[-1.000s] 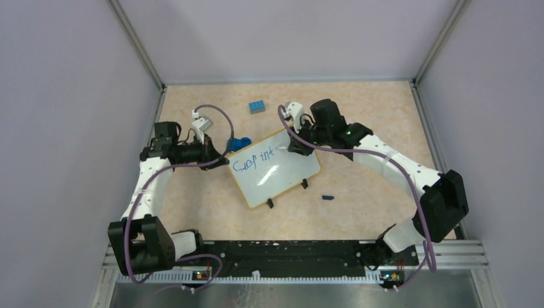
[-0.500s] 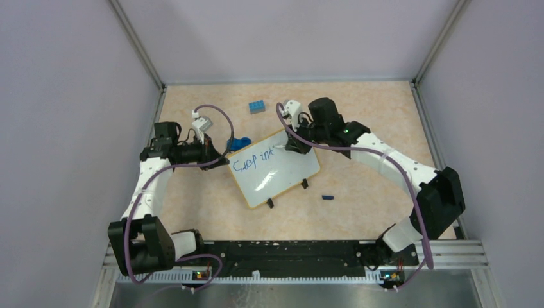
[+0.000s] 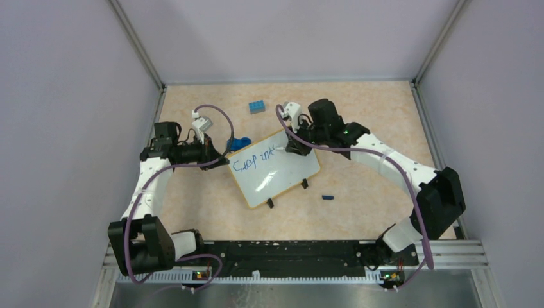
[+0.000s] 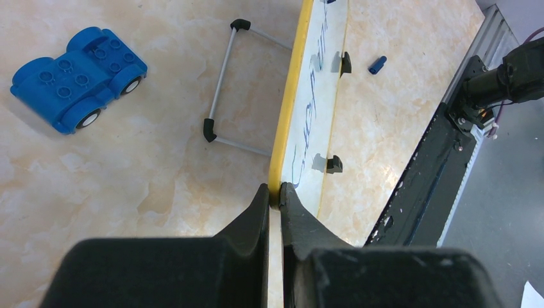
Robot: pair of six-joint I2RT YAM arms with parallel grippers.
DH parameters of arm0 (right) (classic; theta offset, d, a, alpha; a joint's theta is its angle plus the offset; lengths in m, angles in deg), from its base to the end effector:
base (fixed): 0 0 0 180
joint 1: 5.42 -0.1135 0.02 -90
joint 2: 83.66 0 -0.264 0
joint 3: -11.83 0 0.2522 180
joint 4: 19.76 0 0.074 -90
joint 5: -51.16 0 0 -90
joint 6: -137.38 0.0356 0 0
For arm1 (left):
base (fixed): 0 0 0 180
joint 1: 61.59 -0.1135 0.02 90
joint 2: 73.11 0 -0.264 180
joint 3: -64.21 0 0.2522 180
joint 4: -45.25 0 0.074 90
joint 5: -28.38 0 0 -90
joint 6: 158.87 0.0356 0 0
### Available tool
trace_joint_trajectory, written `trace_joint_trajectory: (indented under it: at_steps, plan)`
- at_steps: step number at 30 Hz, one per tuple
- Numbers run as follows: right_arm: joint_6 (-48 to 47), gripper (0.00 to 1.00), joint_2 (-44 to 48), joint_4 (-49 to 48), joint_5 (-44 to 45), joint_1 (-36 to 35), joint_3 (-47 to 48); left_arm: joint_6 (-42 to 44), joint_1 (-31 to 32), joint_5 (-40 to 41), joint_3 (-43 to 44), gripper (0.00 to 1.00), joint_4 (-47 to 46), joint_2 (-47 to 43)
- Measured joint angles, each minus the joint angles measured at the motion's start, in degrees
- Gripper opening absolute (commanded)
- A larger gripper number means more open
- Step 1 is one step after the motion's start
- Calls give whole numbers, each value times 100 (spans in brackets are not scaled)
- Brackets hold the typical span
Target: Write a sentence on the whiteboard
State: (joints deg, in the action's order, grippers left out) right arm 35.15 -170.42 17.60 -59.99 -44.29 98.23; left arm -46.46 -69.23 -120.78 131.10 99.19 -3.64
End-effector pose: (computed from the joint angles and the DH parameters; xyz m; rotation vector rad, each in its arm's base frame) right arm 0.2583 0.2247 0.3099 -1.1563 1.9408 0.6631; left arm 0.2323 0.0003 0.2724 0.6381 2.0775 -1.0074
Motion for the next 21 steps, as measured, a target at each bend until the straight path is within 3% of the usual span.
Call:
trace_joint_trajectory:
  at_steps: [21]
  plan:
    - [-70,0,90,138,144,57,-96,0,2,0,0,0,0,0]
